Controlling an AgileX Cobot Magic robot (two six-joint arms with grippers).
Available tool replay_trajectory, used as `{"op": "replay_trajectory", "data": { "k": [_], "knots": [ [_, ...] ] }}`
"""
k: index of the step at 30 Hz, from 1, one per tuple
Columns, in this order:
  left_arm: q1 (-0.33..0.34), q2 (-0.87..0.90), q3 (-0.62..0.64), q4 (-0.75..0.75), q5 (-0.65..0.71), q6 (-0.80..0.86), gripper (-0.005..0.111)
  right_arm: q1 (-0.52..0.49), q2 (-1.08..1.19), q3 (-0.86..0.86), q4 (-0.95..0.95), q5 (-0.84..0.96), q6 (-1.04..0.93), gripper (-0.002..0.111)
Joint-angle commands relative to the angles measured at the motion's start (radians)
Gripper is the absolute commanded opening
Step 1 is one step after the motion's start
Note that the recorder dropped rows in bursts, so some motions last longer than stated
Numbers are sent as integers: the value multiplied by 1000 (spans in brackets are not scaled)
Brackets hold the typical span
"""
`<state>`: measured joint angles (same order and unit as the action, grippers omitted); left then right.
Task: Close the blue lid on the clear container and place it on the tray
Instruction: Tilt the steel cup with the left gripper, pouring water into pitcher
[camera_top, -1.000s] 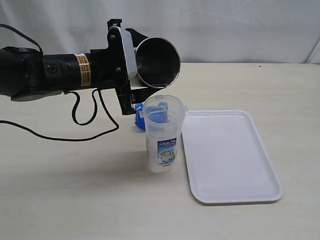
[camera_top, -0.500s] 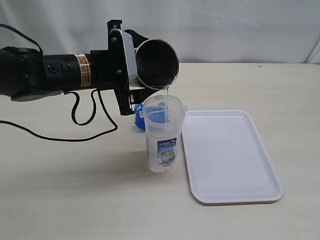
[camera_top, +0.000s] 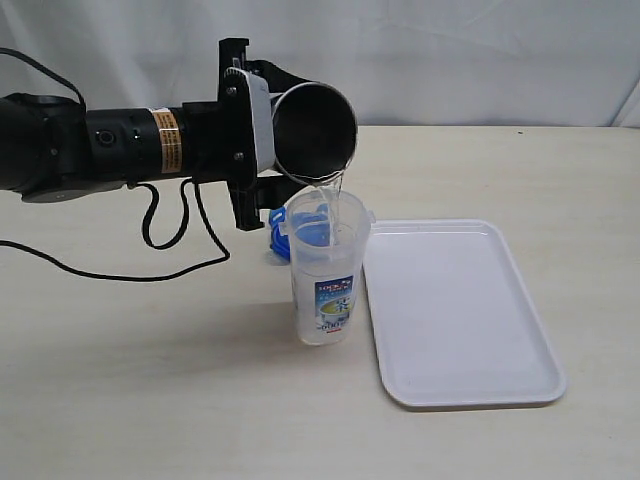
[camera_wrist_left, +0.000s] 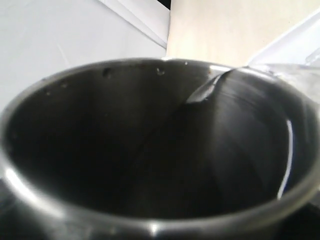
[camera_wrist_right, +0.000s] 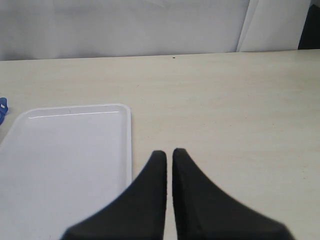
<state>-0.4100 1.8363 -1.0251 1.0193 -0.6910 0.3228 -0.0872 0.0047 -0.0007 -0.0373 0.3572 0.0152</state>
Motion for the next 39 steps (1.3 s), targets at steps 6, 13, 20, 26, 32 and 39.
{"op": "replay_trajectory", "data": {
  "k": [6, 13, 20, 26, 32, 39],
  "knots": [
    [-5, -10, -15, -35, -45, 34, 0, -3, -5, 1, -1, -13, 0, 5],
    [-5, -10, -15, -35, -45, 73, 0, -3, -5, 1, -1, -13, 0, 5],
    [-5, -10, -15, -35, -45, 102, 0, -3, -5, 1, -1, -13, 0, 5],
    [-5, -10, -15, -35, -44, 104, 0, -3, -5, 1, -1, -13, 0, 5],
    [-5, -10, -15, -35, -46, 118, 0, -3, -5, 1, -1, -13, 0, 5],
    [-5, -10, -15, -35, -46, 12, 0, -3, -5, 1, -1, -13, 0, 5]
  ]
}}
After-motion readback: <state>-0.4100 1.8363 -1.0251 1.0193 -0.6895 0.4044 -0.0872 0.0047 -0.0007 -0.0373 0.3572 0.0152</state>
